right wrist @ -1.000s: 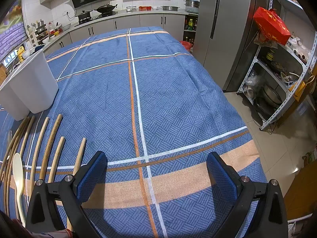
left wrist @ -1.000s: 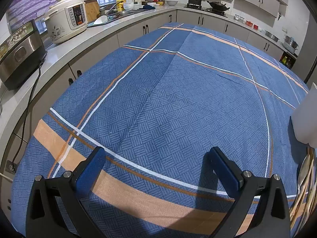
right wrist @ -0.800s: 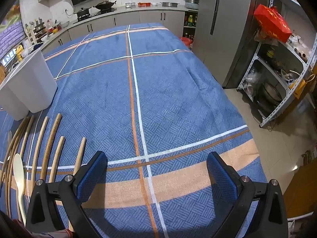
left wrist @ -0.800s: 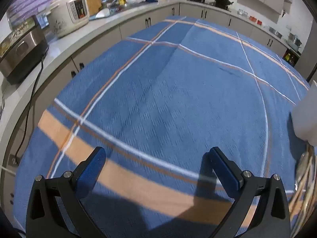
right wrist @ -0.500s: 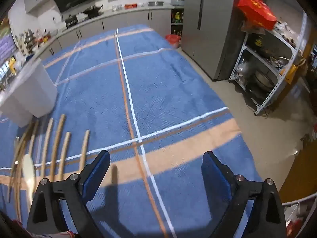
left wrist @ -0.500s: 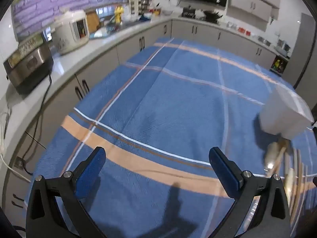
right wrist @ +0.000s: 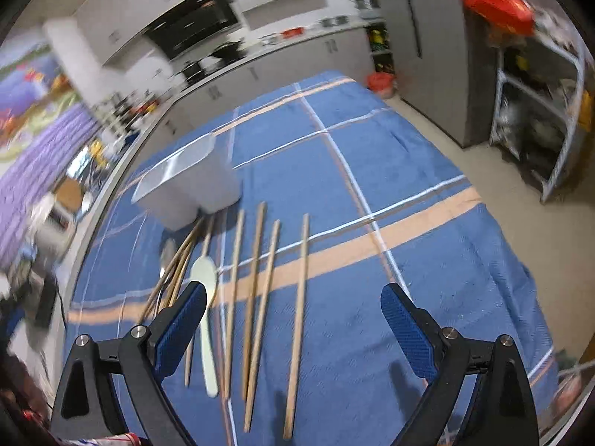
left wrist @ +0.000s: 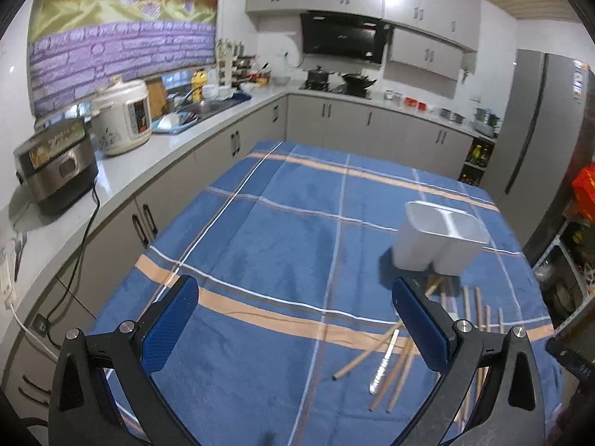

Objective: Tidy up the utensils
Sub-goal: 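Move both tools toward the wooden chopsticks beside the white holder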

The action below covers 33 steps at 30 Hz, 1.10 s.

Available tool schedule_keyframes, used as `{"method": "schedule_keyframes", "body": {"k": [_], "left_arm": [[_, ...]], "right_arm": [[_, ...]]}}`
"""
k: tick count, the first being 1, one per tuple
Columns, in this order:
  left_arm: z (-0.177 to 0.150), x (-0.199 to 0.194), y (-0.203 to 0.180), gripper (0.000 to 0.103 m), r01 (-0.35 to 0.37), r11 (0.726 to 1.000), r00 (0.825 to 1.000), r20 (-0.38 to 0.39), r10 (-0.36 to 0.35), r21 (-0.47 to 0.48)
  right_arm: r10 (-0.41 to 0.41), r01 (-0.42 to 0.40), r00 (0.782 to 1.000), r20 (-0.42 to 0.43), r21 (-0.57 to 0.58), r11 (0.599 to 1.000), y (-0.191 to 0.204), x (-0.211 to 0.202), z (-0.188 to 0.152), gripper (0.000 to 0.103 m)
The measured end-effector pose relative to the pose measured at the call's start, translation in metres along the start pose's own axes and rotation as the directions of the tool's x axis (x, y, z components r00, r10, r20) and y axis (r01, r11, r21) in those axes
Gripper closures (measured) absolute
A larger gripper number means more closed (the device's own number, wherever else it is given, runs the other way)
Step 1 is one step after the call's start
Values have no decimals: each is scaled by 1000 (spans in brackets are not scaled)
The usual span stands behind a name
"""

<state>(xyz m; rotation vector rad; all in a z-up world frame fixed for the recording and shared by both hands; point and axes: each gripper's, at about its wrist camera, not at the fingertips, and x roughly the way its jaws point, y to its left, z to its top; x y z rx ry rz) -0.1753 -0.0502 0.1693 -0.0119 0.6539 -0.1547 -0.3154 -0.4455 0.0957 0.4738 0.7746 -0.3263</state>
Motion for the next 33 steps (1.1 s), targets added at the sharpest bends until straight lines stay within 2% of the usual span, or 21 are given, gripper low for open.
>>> {"method": "schedule_keyframes", "body": {"k": [4,7,10,14,22,33], "left_arm": [[-4,-30,-16,0,18,998,999,36,-20,54],[-9,-45,-25,0,26,995,998,52,-31,92],[-13,-55,-30,0,42,992,997,56,-49,116],[-19,-69,-38,0,67,988,995,63,-77,137],[-27,-85,-51,0,95,981,991,82,-110,169],[-32,-95,-56,0,103,975,989,82,-121,195]], "right_arm": [[-24,28,997,69,-53,998,15,-30,-11,6],[-58,68,988,141,-72,995,18,-44,-5,6],[-99,129,966,240,-113,985,29,-67,-11,6],[-140,204,935,325,-170,964,45,-86,-17,6],[-122,223,923,366,-250,942,66,-103,-27,6],[-106,203,923,371,-231,951,59,-111,-33,6]]}}
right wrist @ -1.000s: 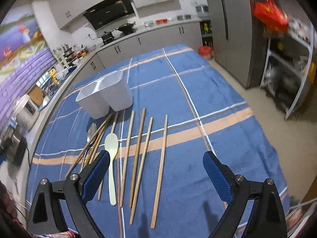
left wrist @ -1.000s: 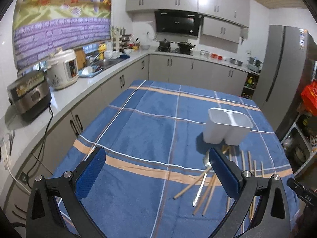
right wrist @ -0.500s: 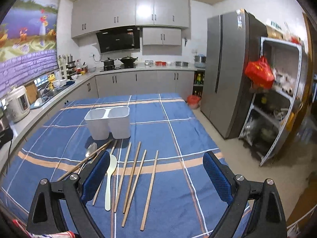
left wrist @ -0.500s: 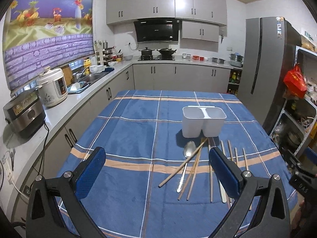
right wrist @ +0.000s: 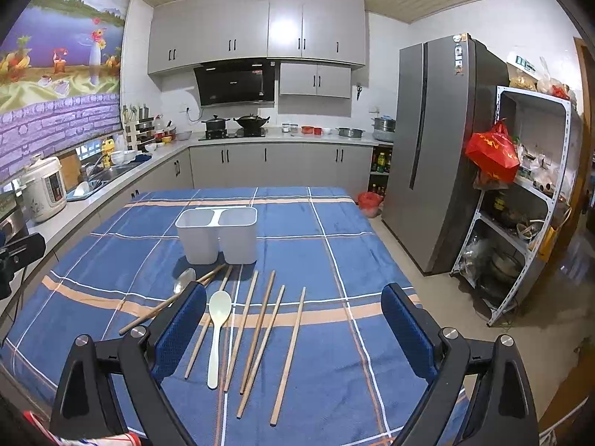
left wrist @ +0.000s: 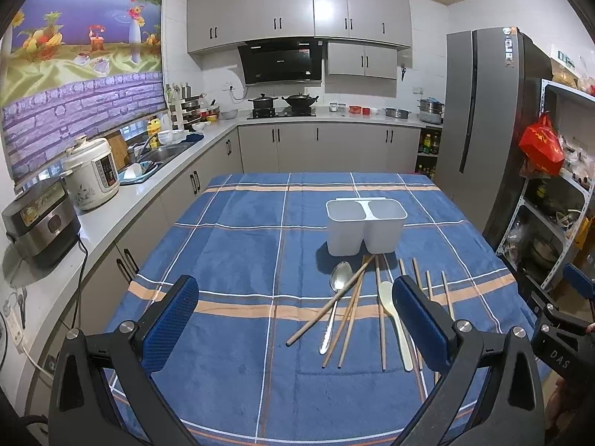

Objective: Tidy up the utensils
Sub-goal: 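Move both tools toward the wooden chopsticks beside the white holder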

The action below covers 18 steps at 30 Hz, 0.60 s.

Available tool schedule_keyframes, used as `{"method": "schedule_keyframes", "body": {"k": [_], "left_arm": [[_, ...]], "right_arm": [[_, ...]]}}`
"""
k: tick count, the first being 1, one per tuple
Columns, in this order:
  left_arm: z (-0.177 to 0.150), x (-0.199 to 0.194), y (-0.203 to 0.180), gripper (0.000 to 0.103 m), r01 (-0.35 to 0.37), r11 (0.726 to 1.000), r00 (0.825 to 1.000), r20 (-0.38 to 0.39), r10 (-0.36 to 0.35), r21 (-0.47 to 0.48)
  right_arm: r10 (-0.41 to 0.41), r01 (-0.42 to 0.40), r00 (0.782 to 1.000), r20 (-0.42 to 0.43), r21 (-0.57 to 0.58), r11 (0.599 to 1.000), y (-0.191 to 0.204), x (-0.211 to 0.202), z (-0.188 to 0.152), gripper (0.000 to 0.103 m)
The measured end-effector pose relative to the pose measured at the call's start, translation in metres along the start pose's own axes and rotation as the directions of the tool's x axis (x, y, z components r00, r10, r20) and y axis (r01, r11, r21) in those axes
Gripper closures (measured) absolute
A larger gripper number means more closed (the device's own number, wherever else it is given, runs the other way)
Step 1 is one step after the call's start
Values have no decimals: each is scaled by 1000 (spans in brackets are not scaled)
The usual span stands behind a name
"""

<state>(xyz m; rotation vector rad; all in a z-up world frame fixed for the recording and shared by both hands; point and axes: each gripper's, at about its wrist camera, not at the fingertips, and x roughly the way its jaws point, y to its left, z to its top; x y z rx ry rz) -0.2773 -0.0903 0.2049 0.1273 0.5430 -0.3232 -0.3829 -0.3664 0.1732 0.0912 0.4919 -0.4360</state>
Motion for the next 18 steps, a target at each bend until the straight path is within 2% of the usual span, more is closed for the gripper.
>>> {"method": "schedule_keyframes", "body": {"k": [8,18], "left_arm": [[-8,3,-7,0,-1,1000,1000,-22,1,18],[-11,19,-15,0,13,1000,997,-73,-12,19]], "right_arm": [[-12,12,1000,8,12,1000,-5,-2,-6,6],[-10,11,1000,-22,26,1000,-17,8,-9,6]]}}
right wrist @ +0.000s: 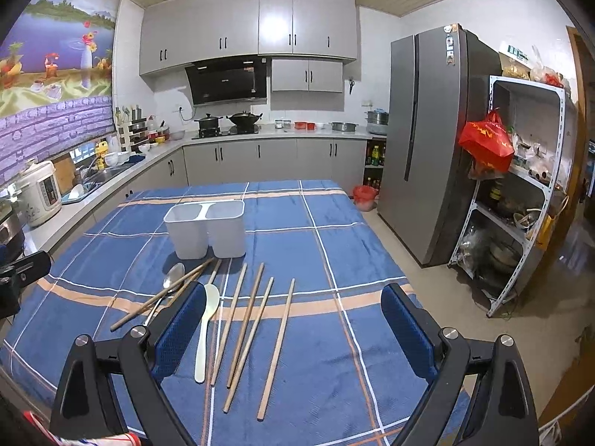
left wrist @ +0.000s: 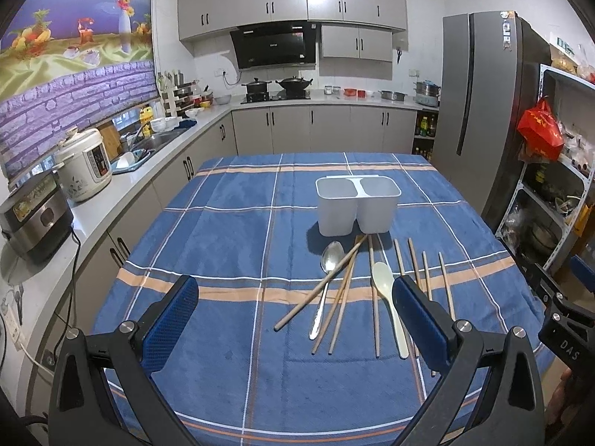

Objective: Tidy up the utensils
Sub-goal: 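Move both tools toward the wooden chopsticks beside the white holder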

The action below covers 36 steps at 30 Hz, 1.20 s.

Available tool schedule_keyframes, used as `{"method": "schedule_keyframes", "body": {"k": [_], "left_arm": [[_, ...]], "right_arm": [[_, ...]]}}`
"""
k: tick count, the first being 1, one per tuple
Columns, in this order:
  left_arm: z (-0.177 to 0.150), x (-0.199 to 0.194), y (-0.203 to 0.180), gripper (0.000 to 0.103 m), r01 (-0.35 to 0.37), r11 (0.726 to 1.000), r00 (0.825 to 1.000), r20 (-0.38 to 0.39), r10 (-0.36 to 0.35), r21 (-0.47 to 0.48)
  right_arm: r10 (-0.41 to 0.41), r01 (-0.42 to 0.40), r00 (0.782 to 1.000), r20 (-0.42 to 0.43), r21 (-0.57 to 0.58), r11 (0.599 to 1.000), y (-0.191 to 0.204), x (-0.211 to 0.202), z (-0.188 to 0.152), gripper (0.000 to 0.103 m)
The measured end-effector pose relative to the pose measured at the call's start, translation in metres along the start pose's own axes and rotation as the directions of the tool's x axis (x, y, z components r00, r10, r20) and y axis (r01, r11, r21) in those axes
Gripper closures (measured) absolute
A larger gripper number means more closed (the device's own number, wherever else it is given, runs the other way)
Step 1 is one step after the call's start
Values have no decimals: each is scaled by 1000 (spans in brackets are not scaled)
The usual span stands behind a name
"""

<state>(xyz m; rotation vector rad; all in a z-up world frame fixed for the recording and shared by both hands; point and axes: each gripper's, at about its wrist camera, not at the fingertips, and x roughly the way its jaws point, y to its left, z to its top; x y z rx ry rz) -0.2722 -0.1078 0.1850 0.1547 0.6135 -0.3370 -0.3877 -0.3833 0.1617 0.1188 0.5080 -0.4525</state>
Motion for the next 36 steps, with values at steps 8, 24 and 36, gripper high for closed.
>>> {"method": "schedule_keyframes", "body": {"k": [8,24,36], "left_arm": [[1,21,0,0,-7,1000,1000,-7,7,28],[3,112,19,0,131,988,977,-181,-115,78],[33,218,29,25,322,944,889,-320,-328,-73]], "right_arm": [[-2,5,998,-66,43,999,-13,20,-10,6],[63,-36,969,-238,116,993,-19,83,-26,6],[305,-246,886,-349,205,947,15,161,-13,17]]}}
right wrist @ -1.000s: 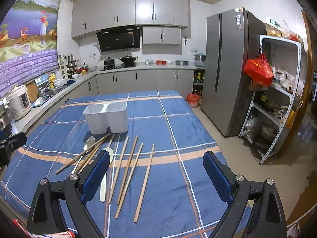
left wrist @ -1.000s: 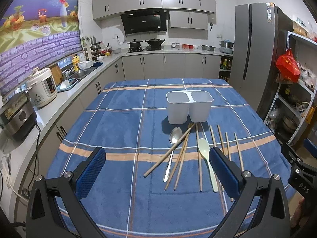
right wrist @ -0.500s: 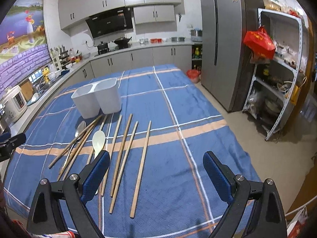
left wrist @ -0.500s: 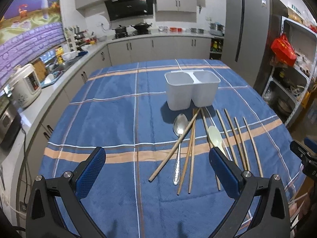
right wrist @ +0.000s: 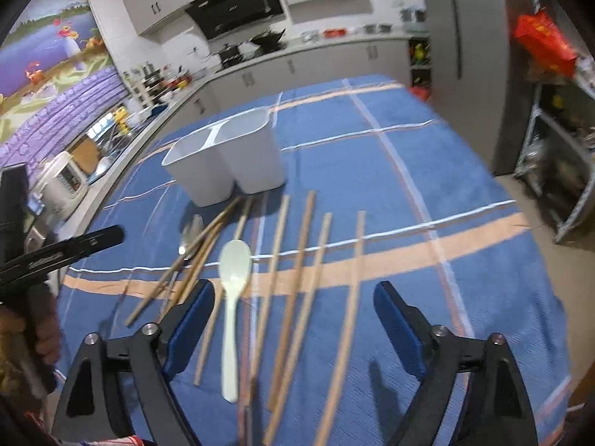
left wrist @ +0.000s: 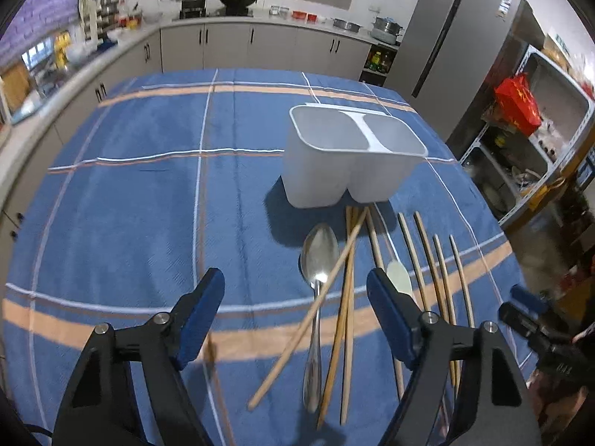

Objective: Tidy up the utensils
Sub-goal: 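Move both tools toward the wooden chopsticks beside the white holder, then close the left gripper on a wooden chopstick while the right gripper grasps another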

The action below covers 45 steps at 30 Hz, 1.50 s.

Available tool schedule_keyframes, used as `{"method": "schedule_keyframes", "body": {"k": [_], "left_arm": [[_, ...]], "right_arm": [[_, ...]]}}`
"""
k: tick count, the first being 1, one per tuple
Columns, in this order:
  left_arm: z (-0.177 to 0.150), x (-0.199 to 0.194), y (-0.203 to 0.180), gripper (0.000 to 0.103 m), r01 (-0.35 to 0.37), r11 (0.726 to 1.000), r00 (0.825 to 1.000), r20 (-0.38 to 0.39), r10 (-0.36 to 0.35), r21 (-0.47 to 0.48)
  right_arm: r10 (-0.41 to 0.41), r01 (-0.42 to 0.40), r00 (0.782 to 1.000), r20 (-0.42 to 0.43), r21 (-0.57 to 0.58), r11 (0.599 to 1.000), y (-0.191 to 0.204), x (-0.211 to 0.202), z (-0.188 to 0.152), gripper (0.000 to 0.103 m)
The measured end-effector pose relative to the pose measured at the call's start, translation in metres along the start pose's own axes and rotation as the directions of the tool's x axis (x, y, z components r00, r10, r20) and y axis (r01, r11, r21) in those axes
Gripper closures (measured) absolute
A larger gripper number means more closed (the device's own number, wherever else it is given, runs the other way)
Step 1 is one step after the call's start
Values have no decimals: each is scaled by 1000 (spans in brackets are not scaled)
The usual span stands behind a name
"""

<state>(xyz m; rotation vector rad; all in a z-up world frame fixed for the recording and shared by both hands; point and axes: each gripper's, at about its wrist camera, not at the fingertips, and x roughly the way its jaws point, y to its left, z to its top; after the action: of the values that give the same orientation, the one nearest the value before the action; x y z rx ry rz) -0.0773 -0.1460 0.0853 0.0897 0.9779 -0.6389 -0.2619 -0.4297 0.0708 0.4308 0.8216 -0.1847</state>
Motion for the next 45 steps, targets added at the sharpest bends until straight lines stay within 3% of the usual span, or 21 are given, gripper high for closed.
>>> {"method": "schedule_keyframes", "body": {"k": [6,13,17,21,24,27,28,31,34,38,41,43,45], "left_arm": [[17,36,14,27,49,999,998,-47,-49,-18],[30,72,29,41,117,991,987,-108,-123,-59],[35,86,30,41,135,988,981,-133,-144,-76],[35,69,26,41,153,985,984,-81,-159,-80],[34,58,9,41,176,984,982,-68,-177,-14],[32,63,-23,41,148,979,987,-85,-137,139],[30,67,-37,41,125,971,990,-84,-110,205],[29,76,-56,43,137,950,988,-101,-113,279],[32,92,-64,59,130,940,987,-133,-92,316],[35,106,-72,70,129,918,983,-170,-68,374],[33,113,-80,81,137,897,979,-197,-58,419],[32,117,-84,94,156,890,972,-229,-59,430],[31,121,-89,97,168,888,967,-248,-63,429]], "right_arm": [[-24,27,998,-65,55,998,-17,28,6,23],[-176,183,978,-112,58,981,-39,44,12,35],[-212,218,969,-125,39,975,-41,51,15,36],[-217,224,968,-129,41,974,-42,52,14,36],[-221,229,966,-137,45,972,-43,56,14,36],[-221,231,965,-143,53,972,-44,62,14,36],[-228,236,964,-139,48,970,-43,63,15,36],[-236,243,961,-142,36,969,-41,67,19,37],[-253,259,955,-156,19,966,-40,71,23,43],[-272,277,943,-192,-1,961,-37,77,30,49],[-298,300,927,-229,-27,954,-33,81,33,52],[-319,317,911,-260,-53,947,-31,84,36,55],[-325,318,902,-284,-71,945,-29,87,39,59]]}}
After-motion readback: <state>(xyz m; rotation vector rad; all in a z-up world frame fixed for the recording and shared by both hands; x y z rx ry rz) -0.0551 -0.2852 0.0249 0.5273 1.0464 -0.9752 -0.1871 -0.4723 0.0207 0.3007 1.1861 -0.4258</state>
